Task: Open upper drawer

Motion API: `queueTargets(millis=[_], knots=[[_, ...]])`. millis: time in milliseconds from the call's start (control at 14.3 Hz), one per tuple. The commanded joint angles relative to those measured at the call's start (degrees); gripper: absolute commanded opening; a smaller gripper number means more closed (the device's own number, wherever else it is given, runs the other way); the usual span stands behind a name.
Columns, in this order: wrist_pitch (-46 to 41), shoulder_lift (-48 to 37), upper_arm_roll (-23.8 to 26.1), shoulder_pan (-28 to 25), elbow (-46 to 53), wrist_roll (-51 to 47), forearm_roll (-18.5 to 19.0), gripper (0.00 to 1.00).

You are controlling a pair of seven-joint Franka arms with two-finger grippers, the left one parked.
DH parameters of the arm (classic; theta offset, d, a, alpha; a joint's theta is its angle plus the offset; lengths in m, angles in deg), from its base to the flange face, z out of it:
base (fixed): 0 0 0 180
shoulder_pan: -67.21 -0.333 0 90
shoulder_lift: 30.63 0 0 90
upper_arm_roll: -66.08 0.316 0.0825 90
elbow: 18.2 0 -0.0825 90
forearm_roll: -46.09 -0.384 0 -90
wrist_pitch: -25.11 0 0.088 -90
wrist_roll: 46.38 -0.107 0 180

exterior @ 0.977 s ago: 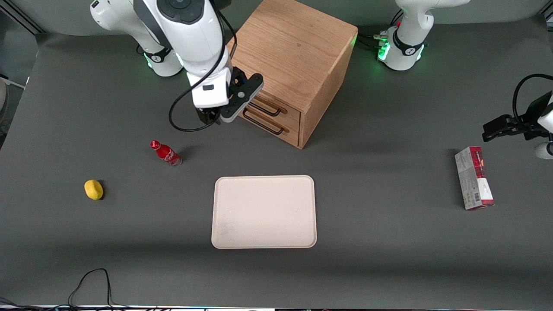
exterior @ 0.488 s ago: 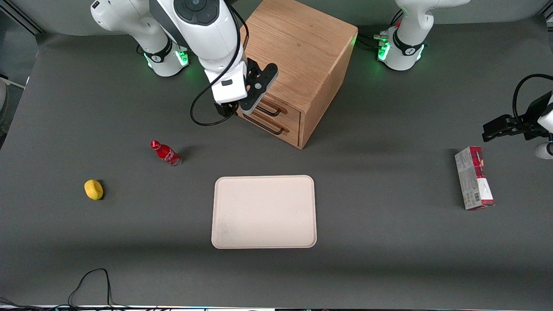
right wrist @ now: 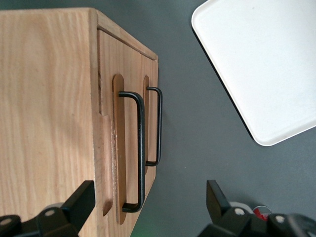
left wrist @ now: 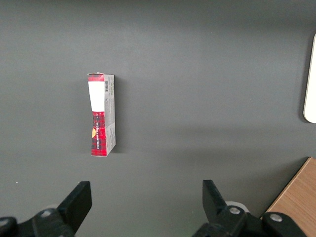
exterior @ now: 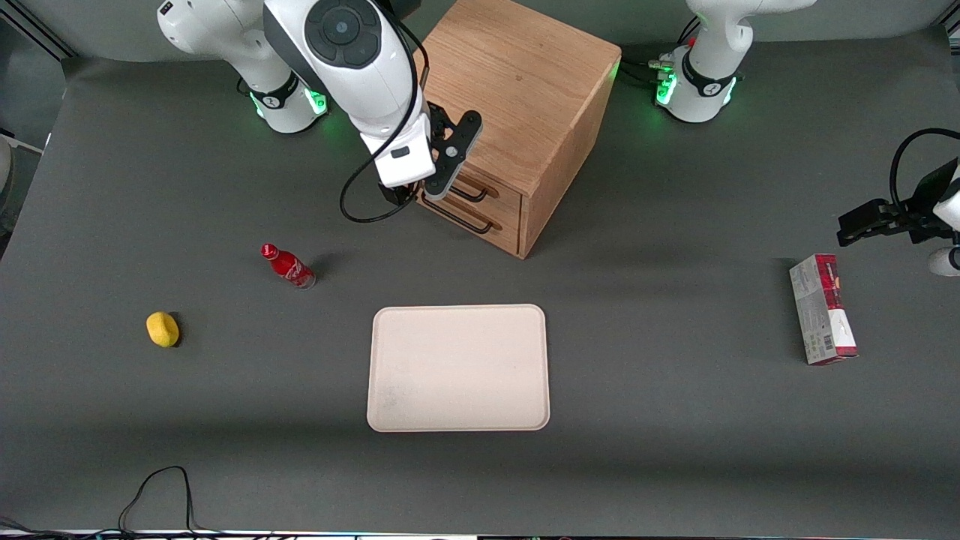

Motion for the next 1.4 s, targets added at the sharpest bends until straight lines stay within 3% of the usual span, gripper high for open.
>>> queueTargets(millis=[0,1326], knots=[[2.0,-0.8,-0.6,-0.5,-2.5,1.7,-0.9,1.0],[15.5,-1.3,-1.0,-2.6,-16.1,1.8,2.5,1.0]])
